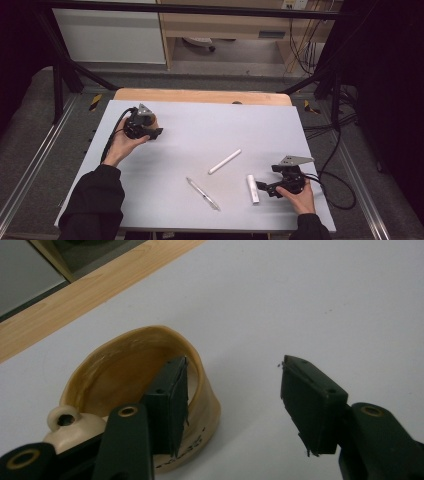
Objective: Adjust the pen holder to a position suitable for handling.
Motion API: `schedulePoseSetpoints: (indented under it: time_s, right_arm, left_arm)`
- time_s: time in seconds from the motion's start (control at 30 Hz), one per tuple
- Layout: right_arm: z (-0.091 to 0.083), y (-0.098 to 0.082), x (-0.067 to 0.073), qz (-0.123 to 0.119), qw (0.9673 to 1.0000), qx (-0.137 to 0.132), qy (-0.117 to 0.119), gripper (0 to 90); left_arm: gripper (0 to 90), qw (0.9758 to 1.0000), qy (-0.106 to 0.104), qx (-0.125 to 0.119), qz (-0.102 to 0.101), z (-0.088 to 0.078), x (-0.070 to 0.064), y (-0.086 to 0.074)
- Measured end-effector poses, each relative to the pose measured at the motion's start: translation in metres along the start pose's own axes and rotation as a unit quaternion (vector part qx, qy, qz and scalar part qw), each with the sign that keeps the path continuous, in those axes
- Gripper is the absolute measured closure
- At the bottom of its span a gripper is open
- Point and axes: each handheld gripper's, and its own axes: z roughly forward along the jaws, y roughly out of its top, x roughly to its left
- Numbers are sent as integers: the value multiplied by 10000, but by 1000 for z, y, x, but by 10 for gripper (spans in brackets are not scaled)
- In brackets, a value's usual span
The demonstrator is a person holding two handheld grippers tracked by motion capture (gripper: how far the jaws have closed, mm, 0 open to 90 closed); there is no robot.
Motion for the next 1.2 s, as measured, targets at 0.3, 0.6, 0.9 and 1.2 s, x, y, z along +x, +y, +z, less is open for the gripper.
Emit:
schedulePoseSetpoints:
  time_s: [0.3, 0.6, 0.9, 1.2]
  right_arm:
    - [0, 0, 0, 10, 10000, -5, 12, 6]
    - [0, 0, 0, -11, 10000, 3, 9, 6]
    - [0, 0, 0, -14, 10000, 33, 15, 6]
    - [0, 0, 0, -4, 10000, 10, 21, 7]
  left_arm:
    - [517, 9996, 112, 236, 117, 15, 3, 3]
    - [610, 9992, 160, 324, 148, 22, 8, 1]
    - [690, 9987, 242, 389, 232, 26, 10, 0]
    - [750, 9974, 306, 557, 332, 25, 7, -1]
